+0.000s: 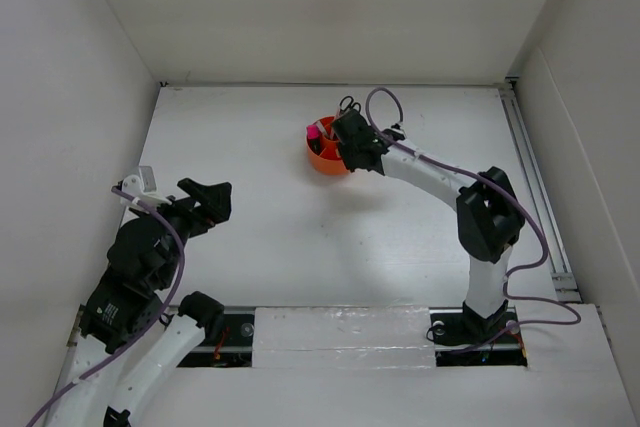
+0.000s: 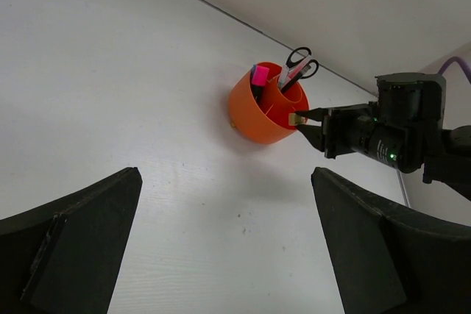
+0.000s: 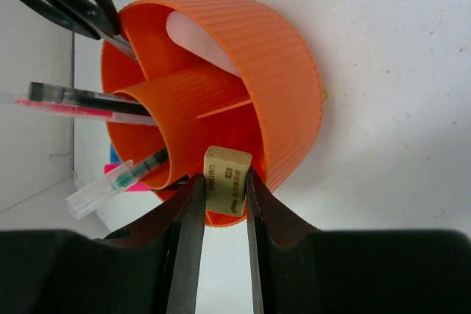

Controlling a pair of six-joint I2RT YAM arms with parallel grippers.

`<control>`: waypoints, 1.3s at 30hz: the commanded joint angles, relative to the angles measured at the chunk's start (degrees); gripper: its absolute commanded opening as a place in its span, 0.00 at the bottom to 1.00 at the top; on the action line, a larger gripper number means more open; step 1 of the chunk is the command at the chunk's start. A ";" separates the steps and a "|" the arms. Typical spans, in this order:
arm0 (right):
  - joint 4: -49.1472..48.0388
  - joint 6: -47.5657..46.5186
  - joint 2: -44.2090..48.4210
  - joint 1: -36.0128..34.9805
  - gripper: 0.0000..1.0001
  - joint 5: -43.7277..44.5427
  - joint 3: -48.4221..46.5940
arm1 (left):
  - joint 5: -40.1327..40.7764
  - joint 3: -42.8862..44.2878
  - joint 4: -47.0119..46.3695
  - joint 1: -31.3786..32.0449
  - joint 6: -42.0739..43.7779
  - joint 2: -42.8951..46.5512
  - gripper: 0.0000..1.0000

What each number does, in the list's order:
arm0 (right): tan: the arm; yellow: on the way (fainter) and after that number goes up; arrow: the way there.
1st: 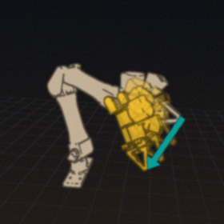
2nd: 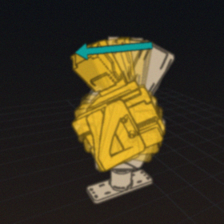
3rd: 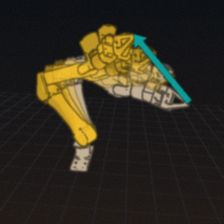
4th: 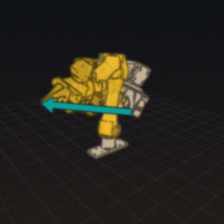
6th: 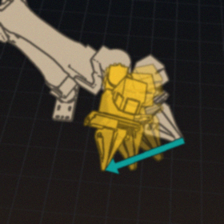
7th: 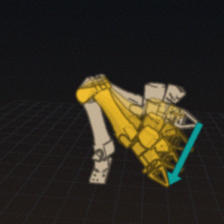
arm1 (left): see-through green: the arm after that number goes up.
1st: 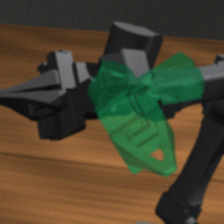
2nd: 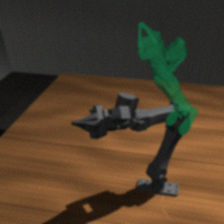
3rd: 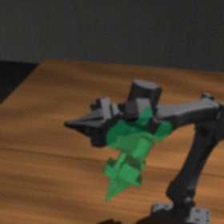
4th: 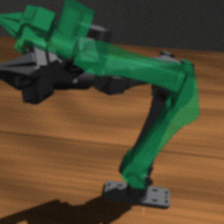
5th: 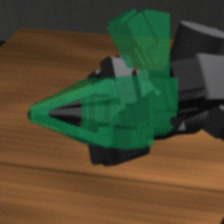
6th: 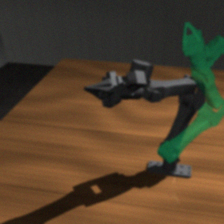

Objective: Sort the stationery into containers
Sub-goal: Place the pen cap in the storage box.

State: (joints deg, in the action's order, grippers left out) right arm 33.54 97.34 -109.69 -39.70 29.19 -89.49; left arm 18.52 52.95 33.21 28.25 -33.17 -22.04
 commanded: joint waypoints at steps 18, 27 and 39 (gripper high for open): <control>-13.14 -4.09 0.70 1.47 0.06 -3.26 5.29 | -1.82 -0.83 -2.71 -0.30 2.05 1.12 1.00; -13.15 -5.14 0.70 1.47 0.18 -3.26 4.77 | -1.82 -0.83 -3.24 -0.30 2.05 1.65 1.00; -12.62 -5.67 2.29 1.47 0.36 -3.26 5.90 | -1.82 -0.83 -3.24 -0.30 2.05 1.65 1.00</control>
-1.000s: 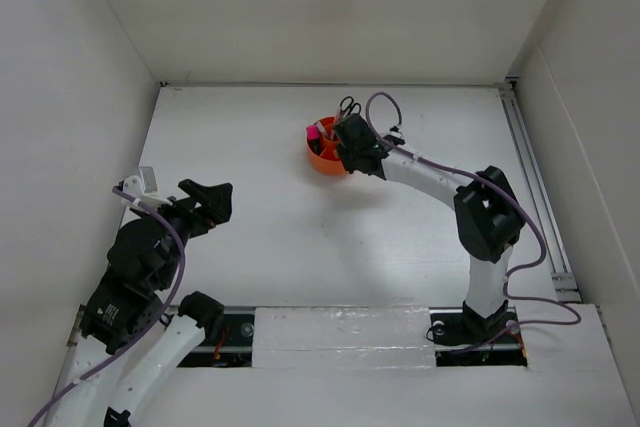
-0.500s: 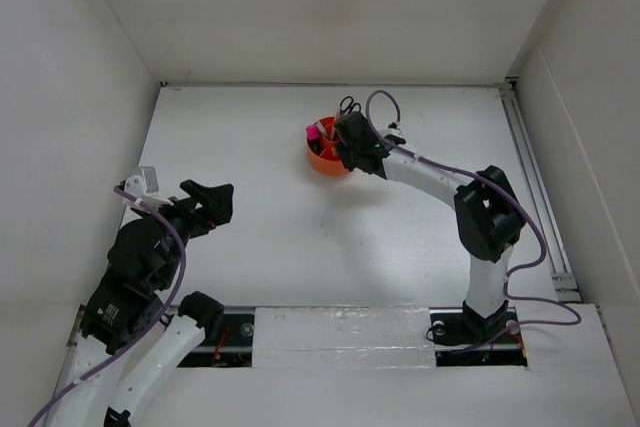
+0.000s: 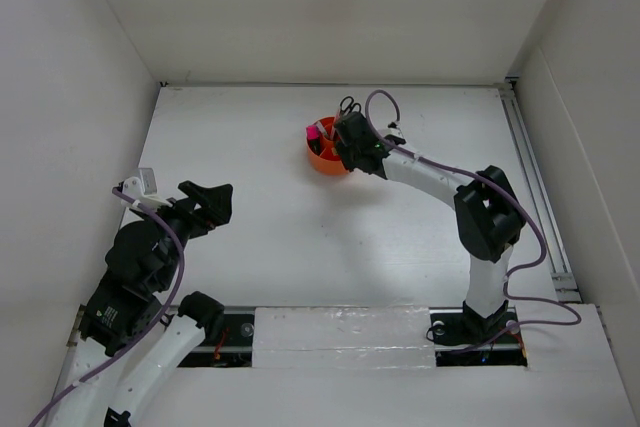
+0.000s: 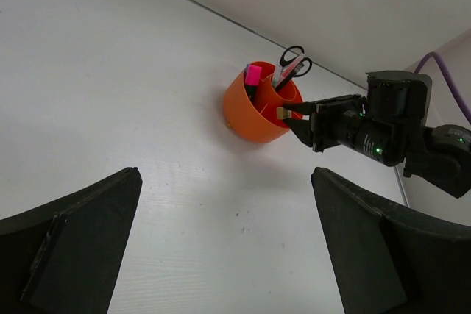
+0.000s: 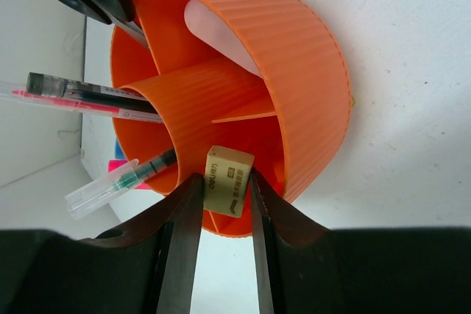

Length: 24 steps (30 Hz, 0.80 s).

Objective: Sort the stationery into containers
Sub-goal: Place the pen cap in the storage box, then reset both arms

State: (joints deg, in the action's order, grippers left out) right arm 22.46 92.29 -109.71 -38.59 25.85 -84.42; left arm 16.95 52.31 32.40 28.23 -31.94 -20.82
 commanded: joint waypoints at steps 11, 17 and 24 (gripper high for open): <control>-2.07 -1.14 3.89 0.36 0.41 0.08 1.89 | -0.25 -0.20 -2.43 -0.28 0.83 0.43 1.00; -3.64 -1.15 5.03 0.88 0.41 0.08 2.42 | -0.25 -0.20 -2.43 -0.28 0.83 0.43 1.00; -3.65 -2.91 7.05 0.88 0.41 0.08 1.72 | -0.25 -0.20 -2.43 -0.28 0.83 0.96 1.00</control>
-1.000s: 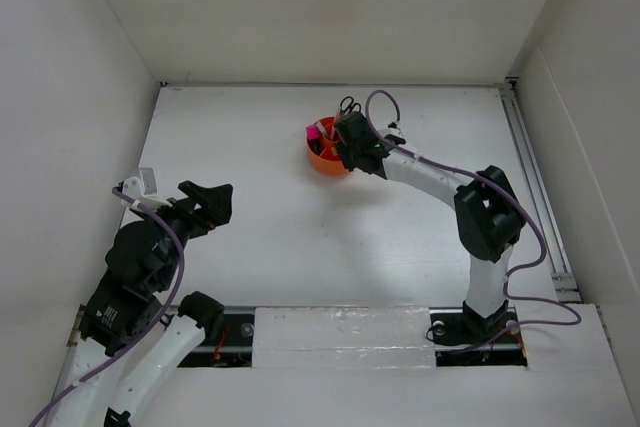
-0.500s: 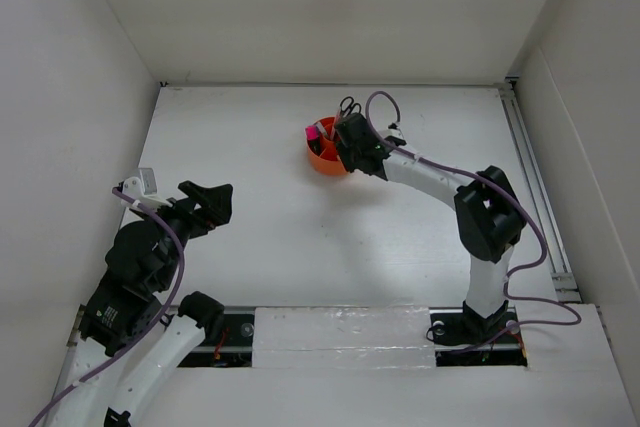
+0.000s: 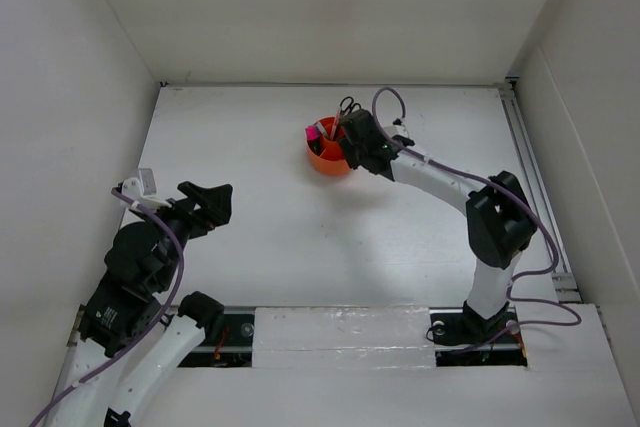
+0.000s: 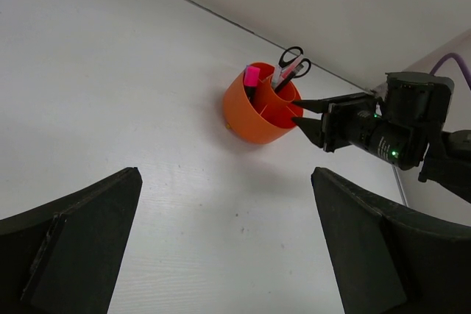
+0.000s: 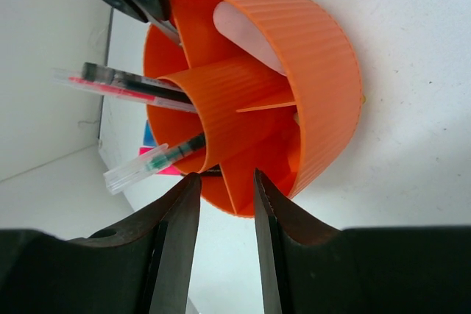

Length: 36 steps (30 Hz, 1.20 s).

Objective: Sort the stationery into containers
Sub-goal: Reset both arms

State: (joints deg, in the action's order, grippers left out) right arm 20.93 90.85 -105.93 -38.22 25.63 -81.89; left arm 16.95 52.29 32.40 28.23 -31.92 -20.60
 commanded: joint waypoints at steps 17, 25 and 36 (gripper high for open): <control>5.18 -45.64 24.43 -3.53 0.87 4.87 -5.59 | 9.14 0.88 2.22 -0.28 -5.07 0.74 1.00; 15.97 -57.27 56.30 -5.55 0.99 7.95 8.22 | 13.99 2.64 5.74 -0.28 -7.98 3.98 1.00; 30.31 -58.50 80.42 -5.55 0.99 3.91 15.88 | 18.38 2.55 6.97 -0.28 -10.97 11.45 1.00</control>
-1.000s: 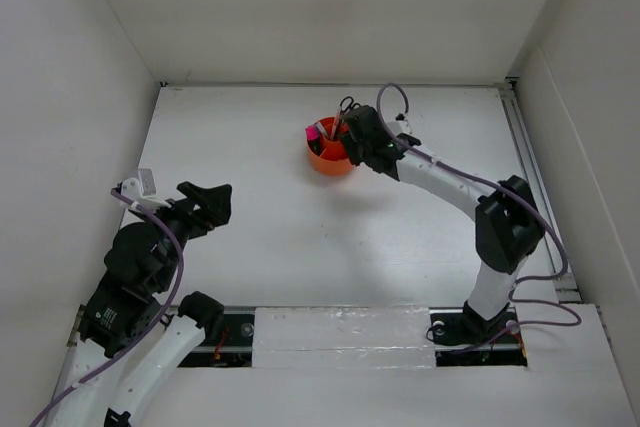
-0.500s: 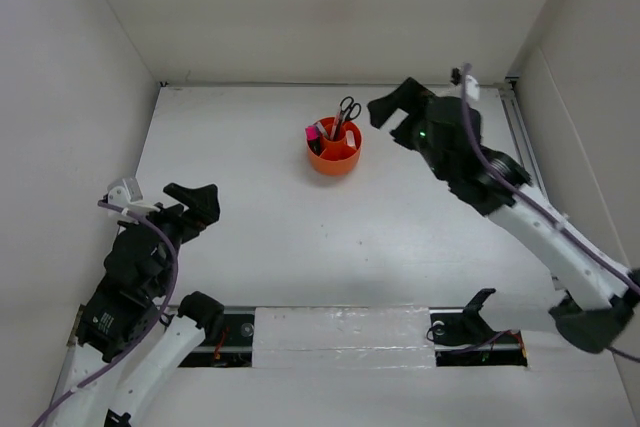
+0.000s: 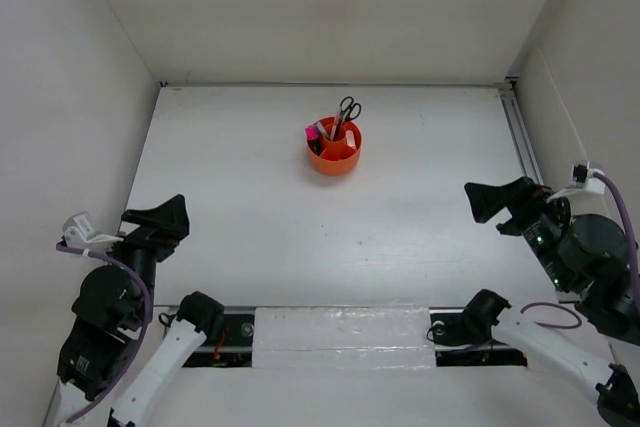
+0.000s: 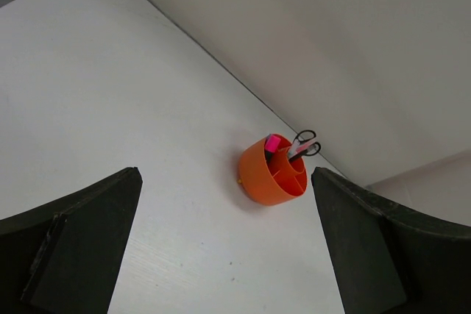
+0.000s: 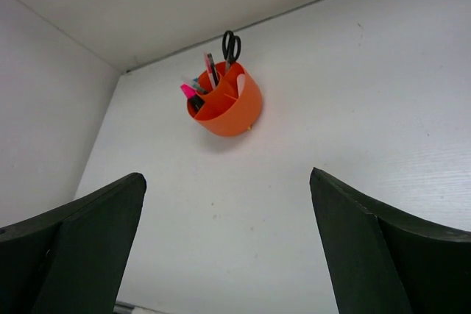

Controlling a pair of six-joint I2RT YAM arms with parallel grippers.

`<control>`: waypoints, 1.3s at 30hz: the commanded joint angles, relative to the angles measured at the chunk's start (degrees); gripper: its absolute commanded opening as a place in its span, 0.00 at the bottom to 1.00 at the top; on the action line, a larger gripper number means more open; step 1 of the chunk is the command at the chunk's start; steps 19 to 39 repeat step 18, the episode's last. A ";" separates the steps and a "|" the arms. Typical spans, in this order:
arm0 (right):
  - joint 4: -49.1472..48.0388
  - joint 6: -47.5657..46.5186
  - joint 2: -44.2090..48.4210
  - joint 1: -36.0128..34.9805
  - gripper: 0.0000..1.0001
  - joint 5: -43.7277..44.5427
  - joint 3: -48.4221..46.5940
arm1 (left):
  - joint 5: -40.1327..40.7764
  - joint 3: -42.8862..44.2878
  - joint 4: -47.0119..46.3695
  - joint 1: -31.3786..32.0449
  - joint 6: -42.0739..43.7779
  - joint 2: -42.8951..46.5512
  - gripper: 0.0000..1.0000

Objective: Sort the stationery into containers
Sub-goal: Reset both arms

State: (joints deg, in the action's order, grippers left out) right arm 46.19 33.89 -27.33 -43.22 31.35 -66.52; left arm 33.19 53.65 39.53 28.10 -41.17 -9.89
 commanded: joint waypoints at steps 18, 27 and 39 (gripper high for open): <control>11.55 -0.23 8.52 -4.94 0.99 2.04 -2.56 | 4.95 0.58 0.90 -0.15 -4.62 8.04 1.00; 11.55 -0.23 8.52 -4.94 0.99 2.04 -2.56 | 4.95 0.58 0.90 -0.15 -4.62 8.04 1.00; 11.55 -0.23 8.52 -4.94 0.99 2.04 -2.56 | 4.95 0.58 0.90 -0.15 -4.62 8.04 1.00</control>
